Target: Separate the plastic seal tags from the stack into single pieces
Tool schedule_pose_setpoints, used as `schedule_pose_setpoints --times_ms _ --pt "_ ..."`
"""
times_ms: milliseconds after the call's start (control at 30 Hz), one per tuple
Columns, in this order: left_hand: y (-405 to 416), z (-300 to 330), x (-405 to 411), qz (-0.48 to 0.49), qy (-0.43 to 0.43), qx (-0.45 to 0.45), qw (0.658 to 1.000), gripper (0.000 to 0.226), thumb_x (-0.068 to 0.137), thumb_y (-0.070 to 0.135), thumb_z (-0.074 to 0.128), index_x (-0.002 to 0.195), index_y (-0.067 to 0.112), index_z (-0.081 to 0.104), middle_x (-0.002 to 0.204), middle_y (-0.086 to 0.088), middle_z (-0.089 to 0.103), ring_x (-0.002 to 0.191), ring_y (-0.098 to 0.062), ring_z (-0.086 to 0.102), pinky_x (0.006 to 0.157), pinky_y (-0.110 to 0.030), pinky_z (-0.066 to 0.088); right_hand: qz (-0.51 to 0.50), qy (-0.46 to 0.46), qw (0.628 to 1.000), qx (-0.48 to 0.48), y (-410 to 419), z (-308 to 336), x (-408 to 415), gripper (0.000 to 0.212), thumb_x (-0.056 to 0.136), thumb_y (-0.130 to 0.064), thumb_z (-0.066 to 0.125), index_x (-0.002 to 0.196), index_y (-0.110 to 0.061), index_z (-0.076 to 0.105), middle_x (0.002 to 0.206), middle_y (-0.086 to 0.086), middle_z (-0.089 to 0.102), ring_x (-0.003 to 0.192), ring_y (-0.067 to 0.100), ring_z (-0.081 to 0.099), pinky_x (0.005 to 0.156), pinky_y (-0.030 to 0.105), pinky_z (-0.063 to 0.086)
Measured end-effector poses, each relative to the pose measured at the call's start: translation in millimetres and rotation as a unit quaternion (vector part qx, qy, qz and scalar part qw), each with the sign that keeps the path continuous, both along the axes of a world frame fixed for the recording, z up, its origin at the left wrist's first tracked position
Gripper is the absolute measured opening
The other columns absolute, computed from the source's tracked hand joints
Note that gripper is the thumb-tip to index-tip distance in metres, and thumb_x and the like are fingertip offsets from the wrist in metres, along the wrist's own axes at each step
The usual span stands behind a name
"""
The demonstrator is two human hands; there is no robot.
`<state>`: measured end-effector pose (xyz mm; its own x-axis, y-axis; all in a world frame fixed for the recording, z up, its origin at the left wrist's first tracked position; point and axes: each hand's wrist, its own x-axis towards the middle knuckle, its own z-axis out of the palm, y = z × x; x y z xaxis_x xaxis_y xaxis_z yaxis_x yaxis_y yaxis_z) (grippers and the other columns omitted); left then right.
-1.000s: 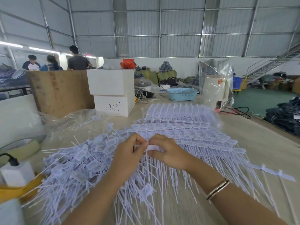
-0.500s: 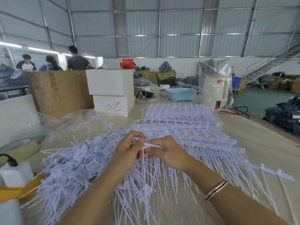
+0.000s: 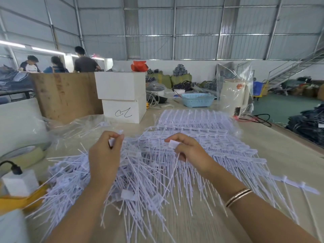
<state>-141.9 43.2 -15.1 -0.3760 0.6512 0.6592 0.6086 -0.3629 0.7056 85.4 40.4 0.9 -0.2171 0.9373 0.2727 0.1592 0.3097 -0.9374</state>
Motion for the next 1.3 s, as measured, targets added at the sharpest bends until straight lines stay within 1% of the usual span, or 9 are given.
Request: schedule_pose_setpoints --times_ms 200,400,500,600,800,967,1100,1167,1300 --pt "3.6 -3.2 -8.4 0.133 0.173 -0.013 0.976 0.025 0.093 0.026 0.058 0.093 0.005 0.071 0.095 -0.019 0.056 0.085 -0.040 0.053 0.070 -0.048 0.044 0.072 0.017 0.994 -0.086 12.6 20.3 -19.2 0.030 0.092 -0.003 0.052 0.107 -0.022 0.070 0.070 0.003 0.050 0.054 0.012 0.034 0.056 0.020 0.038" --pt "-15.3 -0.1 18.7 0.023 0.215 0.067 0.974 0.039 0.094 0.030 0.031 0.101 0.009 0.063 0.100 -0.008 0.060 0.088 -0.029 0.052 0.073 -0.041 0.040 0.055 0.032 0.991 -0.114 33.1 29.9 -86.7 0.040 0.089 0.005 0.054 0.125 -0.011 0.053 0.066 0.002 0.049 0.052 0.012 0.046 0.055 0.022 0.044" --pt "-16.1 -4.9 22.7 -0.001 0.244 0.054 0.968 0.026 0.092 0.022 0.041 0.103 0.009 0.061 0.099 -0.008 0.060 0.088 -0.028 0.054 0.074 -0.041 0.042 0.045 0.001 0.992 -0.118 43.3 17.7 -109.6 0.032 0.090 0.009 0.039 0.113 -0.006 0.057 0.083 0.013 0.059 0.079 0.025 0.054 0.073 0.037 0.046" --pt "-14.3 -13.4 23.6 -0.036 0.256 0.004 0.966 0.024 0.085 0.009 0.061 0.109 0.010 0.060 0.102 -0.005 0.060 0.089 -0.027 0.058 0.076 -0.040 0.044 0.041 0.026 0.989 -0.138 45.0 10.4 -105.8 0.041 0.089 0.012 0.032 0.113 -0.011 0.056 0.085 0.008 0.060 0.080 0.022 0.057 0.070 0.031 0.048" --pt "-8.8 -22.9 25.7 -0.099 0.364 -0.059 0.924 0.040 0.090 0.038 0.038 0.122 0.027 0.059 0.127 0.012 0.059 0.115 -0.013 0.055 0.099 -0.035 0.034 0.003 0.088 0.990 -0.106 47.9 13.4 -56.1 0.038 0.090 0.010 0.038 0.114 -0.010 0.059 0.099 0.005 0.057 0.068 0.015 0.058 0.074 0.027 0.053" --pt "-6.4 -24.8 24.0 -0.063 0.415 -0.062 0.905 0.057 0.091 0.044 0.019 0.079 0.026 0.072 0.087 0.014 0.069 0.097 -0.010 0.060 0.098 -0.029 0.028 -0.172 -0.083 0.981 -0.024 66.7 7.8 -13.8 0.027 0.094 0.001 0.042 0.102 -0.009 0.066 0.111 0.008 0.061 0.071 0.015 0.056 0.052 0.010 0.043" --pt "-6.9 -25.2 24.3 -0.044 0.423 -0.068 0.903 0.067 0.090 0.046 0.010 0.069 0.024 0.069 0.077 0.013 0.068 0.093 -0.009 0.059 0.098 -0.029 0.028 -0.158 -0.492 0.852 0.088 92.5 -8.0 -3.3 0.036 0.098 -0.020 0.042 0.132 -0.016 0.051 0.144 0.004 0.043 0.125 0.023 0.046 0.102 0.031 0.038" --pt "-7.0 -25.2 24.4 -0.039 0.423 -0.052 0.904 0.061 0.092 0.043 0.017 0.067 0.025 0.070 0.073 0.014 0.068 0.088 -0.009 0.061 0.093 -0.029 0.027 -0.132 -0.546 0.820 0.111 101.8 -13.5 -13.7 0.045 0.099 -0.029 0.039 0.142 -0.017 0.039 0.150 0.005 0.036 0.136 0.023 0.034 0.112 0.035 0.025" --pt "-6.5 -25.2 24.5 -0.029 0.422 -0.040 0.905 0.055 0.092 0.039 0.027 0.061 0.024 0.069 0.065 0.013 0.066 0.078 -0.009 0.062 0.088 -0.029 0.028 -0.147 -0.595 0.777 0.144 116.7 -15.5 -28.9 0.046 0.099 -0.035 0.036 0.141 -0.018 0.039 0.142 0.008 0.043 0.130 0.027 0.040 0.111 0.041 0.022"
